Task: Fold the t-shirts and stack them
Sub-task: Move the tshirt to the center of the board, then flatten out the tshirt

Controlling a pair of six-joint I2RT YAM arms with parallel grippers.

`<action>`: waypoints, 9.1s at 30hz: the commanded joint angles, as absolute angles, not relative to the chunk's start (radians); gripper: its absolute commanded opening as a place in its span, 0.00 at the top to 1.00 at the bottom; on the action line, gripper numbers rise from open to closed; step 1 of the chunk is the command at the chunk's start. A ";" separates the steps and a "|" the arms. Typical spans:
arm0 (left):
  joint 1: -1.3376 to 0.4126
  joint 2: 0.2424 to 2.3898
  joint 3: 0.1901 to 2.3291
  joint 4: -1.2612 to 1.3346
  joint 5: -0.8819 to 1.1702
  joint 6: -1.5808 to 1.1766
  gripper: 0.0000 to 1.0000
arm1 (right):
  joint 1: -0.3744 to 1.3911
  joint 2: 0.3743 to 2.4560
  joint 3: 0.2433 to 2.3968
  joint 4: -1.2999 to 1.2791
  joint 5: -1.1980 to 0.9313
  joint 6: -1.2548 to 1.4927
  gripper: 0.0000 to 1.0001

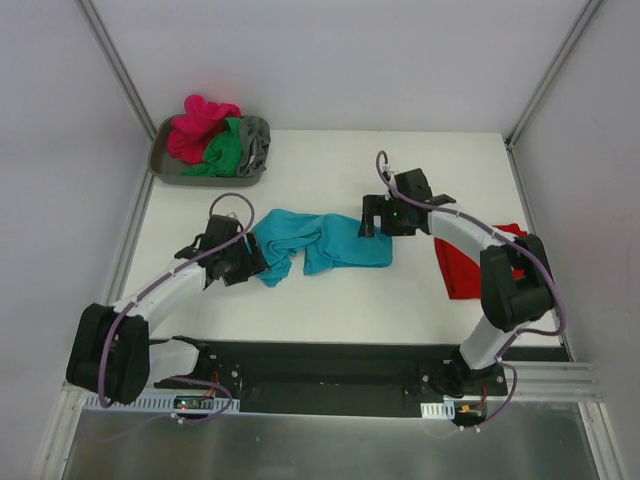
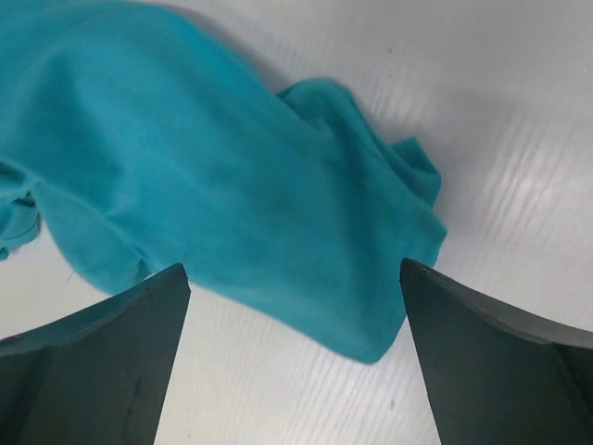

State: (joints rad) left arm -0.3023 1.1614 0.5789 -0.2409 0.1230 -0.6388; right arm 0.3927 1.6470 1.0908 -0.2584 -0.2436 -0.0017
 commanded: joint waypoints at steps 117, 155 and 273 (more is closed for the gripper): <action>-0.368 1.430 0.723 -0.043 0.189 -0.589 1.00 | 0.252 1.023 0.509 -0.425 -0.023 0.325 0.62; -0.368 0.722 0.911 -0.091 -0.245 -0.426 1.00 | 0.250 0.759 0.965 -0.395 -0.157 0.189 0.91; -0.094 0.534 0.592 -0.425 -0.038 -0.913 1.00 | 0.456 1.173 0.577 -0.471 -0.015 0.403 0.44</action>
